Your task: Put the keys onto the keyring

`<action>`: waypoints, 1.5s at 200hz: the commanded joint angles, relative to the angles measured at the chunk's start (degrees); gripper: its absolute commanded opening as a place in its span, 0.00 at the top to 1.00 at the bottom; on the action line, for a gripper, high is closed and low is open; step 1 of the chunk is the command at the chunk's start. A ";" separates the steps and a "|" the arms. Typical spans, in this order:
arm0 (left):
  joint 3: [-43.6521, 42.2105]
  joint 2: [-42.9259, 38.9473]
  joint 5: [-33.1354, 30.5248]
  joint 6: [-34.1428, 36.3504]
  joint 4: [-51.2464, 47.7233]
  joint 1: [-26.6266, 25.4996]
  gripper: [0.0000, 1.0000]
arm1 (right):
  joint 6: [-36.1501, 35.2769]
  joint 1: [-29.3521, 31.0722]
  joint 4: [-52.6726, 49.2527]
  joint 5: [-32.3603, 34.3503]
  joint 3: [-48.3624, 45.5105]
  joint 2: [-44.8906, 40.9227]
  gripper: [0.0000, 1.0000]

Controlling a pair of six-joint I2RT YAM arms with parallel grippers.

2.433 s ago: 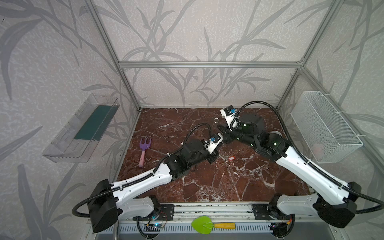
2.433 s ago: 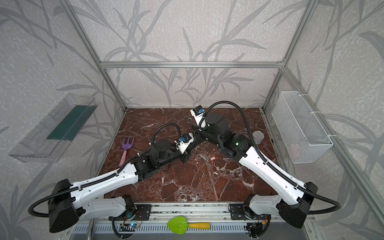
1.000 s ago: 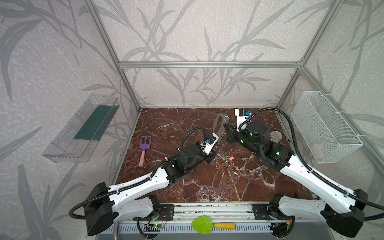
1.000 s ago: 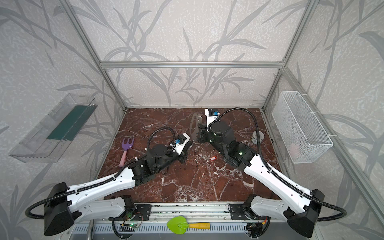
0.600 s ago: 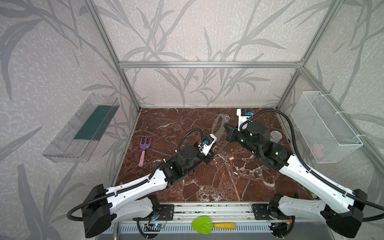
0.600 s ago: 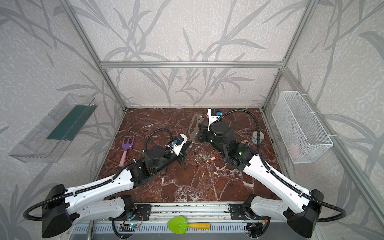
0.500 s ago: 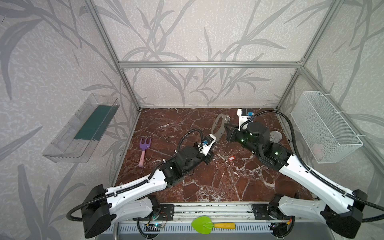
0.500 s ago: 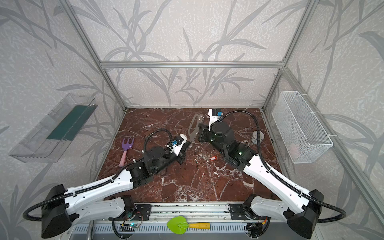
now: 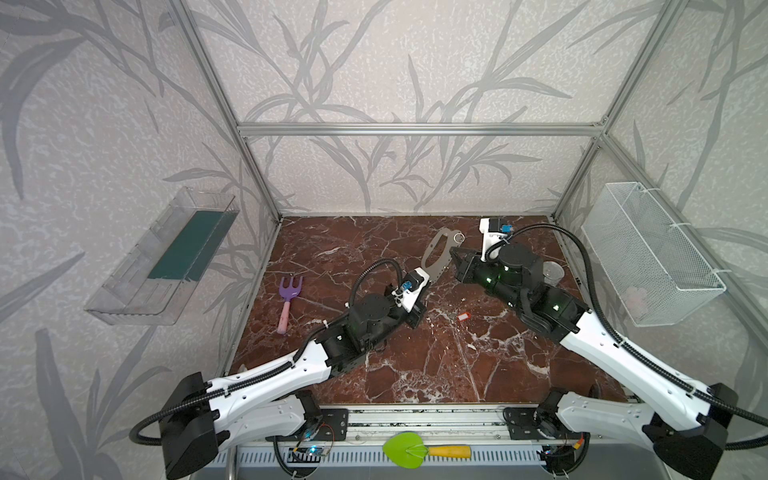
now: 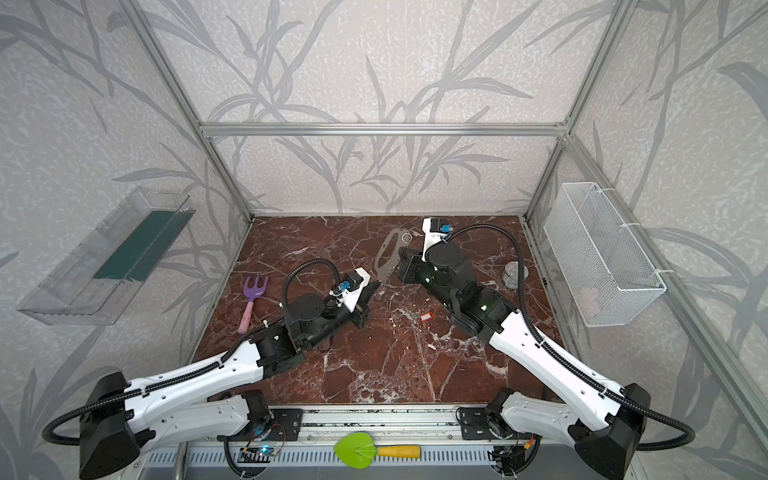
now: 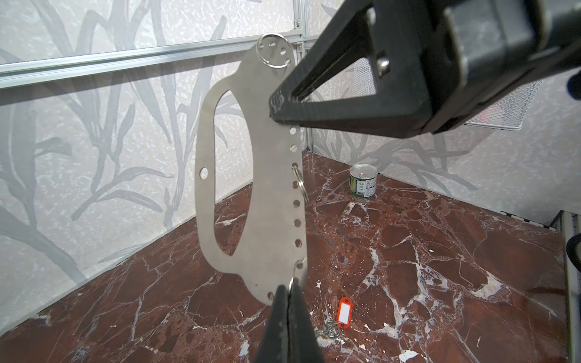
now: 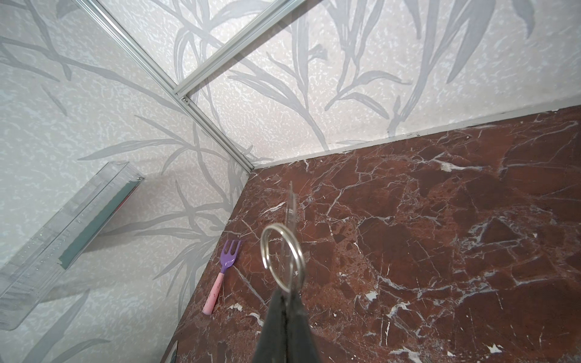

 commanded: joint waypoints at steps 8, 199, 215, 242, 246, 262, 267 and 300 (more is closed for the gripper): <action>0.78 -3.12 -4.47 0.61 8.43 0.38 1.00 | -3.06 -1.54 -6.99 3.28 -1.92 -0.35 0.92; 1.65 -3.47 -7.02 3.27 7.96 0.38 1.00 | -13.35 -2.16 5.10 -14.58 -10.89 -8.56 0.49; 2.17 -3.28 -7.05 4.12 7.47 0.38 1.00 | -18.62 -2.16 3.64 -20.61 -10.45 -9.34 0.47; 3.06 -2.84 -6.34 4.83 7.02 0.38 1.00 | -22.77 -2.16 0.59 -21.89 -10.17 -11.53 0.45; 3.24 -2.81 -6.20 4.81 6.94 0.38 1.00 | -23.16 -2.16 0.35 -21.52 -10.12 -11.89 0.45; 3.30 -2.81 -6.01 4.76 7.01 0.38 1.00 | -24.51 -2.16 -0.49 -19.59 -9.80 -12.61 0.45; 3.29 -2.80 -6.11 4.72 7.02 0.38 1.00 | -25.00 -2.16 -0.77 -19.23 -9.45 -12.57 0.45; 3.28 -2.81 -7.66 4.47 7.10 0.38 1.00 | -27.37 -2.31 -7.68 -15.29 -4.87 -9.28 0.52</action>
